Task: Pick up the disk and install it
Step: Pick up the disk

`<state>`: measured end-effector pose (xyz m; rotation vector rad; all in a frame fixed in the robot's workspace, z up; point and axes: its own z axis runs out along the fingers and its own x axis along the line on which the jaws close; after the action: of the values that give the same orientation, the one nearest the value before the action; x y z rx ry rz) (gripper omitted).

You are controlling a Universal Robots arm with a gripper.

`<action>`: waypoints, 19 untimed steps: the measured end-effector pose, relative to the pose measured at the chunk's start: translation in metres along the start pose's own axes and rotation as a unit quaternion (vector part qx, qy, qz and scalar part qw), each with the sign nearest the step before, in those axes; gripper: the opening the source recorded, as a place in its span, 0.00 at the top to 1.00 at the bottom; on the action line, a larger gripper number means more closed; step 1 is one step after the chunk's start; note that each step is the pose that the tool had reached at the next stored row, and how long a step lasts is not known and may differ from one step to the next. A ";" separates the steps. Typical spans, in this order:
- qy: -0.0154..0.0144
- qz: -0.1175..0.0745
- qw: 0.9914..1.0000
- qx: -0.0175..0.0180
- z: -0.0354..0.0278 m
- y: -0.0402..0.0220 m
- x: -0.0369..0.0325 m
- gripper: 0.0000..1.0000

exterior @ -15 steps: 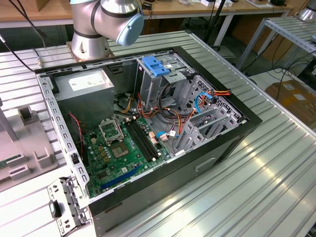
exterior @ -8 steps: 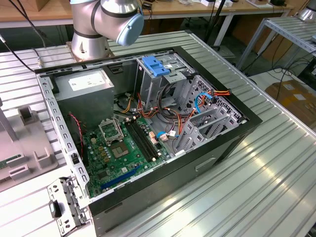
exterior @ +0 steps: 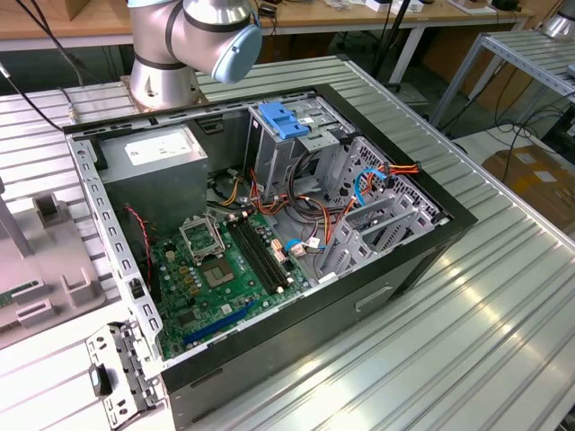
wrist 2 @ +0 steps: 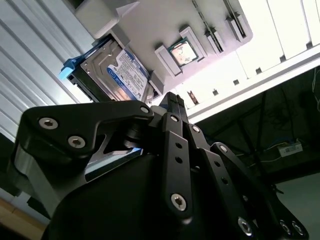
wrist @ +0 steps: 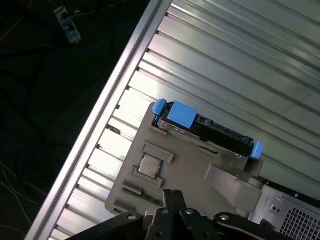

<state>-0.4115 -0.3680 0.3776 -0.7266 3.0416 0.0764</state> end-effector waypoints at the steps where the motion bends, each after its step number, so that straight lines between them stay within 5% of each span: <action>1: 0.000 -0.003 1.000 0.000 0.0000 0.0000 0.0000 0.89; 11: 0.002 -0.043 0.999 -0.001 0.0000 0.0000 0.0000 0.89; 19: 0.003 -0.076 0.997 -0.002 0.0000 0.0000 0.0000 0.89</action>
<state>-0.4115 -0.3681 0.3776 -0.9561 2.9813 0.0778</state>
